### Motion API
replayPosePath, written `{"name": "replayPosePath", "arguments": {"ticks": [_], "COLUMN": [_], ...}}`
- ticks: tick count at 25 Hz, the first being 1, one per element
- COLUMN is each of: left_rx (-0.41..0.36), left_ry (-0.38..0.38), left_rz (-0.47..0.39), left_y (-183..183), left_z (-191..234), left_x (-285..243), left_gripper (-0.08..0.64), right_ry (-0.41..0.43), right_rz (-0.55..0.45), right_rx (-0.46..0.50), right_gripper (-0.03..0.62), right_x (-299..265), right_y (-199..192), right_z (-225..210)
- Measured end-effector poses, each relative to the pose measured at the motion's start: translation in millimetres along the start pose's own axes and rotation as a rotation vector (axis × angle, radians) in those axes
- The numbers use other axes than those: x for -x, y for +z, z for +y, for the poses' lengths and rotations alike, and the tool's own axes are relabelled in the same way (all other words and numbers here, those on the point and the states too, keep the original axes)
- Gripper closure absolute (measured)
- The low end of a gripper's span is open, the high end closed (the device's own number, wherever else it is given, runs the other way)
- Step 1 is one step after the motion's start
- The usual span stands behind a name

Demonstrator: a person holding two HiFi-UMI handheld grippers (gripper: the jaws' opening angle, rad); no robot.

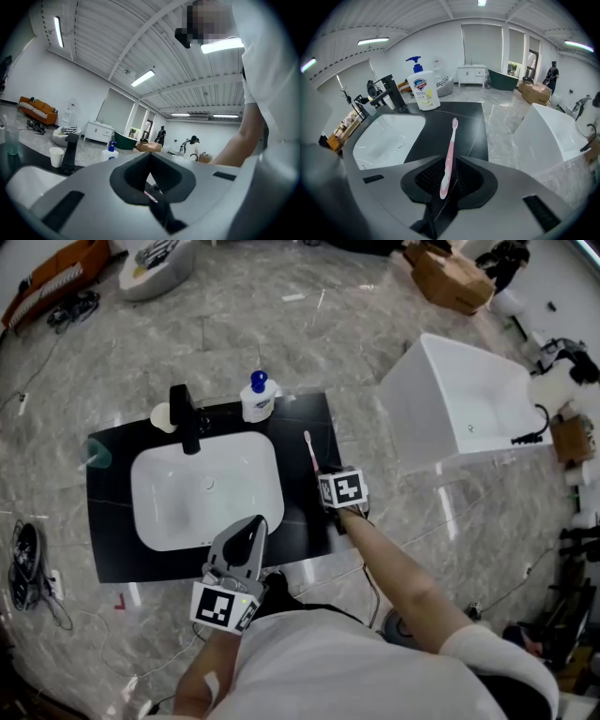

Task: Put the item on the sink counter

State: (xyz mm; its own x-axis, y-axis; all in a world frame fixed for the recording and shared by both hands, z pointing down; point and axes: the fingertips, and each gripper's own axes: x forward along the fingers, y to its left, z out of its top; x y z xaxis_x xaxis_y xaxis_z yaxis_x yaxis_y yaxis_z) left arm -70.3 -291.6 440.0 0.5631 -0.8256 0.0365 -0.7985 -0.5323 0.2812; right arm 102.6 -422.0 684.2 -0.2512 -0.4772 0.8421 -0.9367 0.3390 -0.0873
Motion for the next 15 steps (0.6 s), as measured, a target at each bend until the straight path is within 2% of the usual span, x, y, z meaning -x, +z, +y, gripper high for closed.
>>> {"name": "replayPosePath", "arguments": {"ticks": [8, 15], "left_rx": [-0.004, -0.024], "left_ry": [-0.005, -0.011], "left_rz": [0.007, 0.009], "left_y": [-2, 0], "left_z": [-11, -23], "left_x": [1, 8], "left_gripper": [0.557, 0.557], "right_ry": [0.004, 0.023], "right_rz": [-0.046, -0.144], "right_rx": [0.022, -0.007], "right_gripper": [0.532, 0.538], "right_x": [16, 39], "right_y": [13, 34], "right_z": [-3, 3]}}
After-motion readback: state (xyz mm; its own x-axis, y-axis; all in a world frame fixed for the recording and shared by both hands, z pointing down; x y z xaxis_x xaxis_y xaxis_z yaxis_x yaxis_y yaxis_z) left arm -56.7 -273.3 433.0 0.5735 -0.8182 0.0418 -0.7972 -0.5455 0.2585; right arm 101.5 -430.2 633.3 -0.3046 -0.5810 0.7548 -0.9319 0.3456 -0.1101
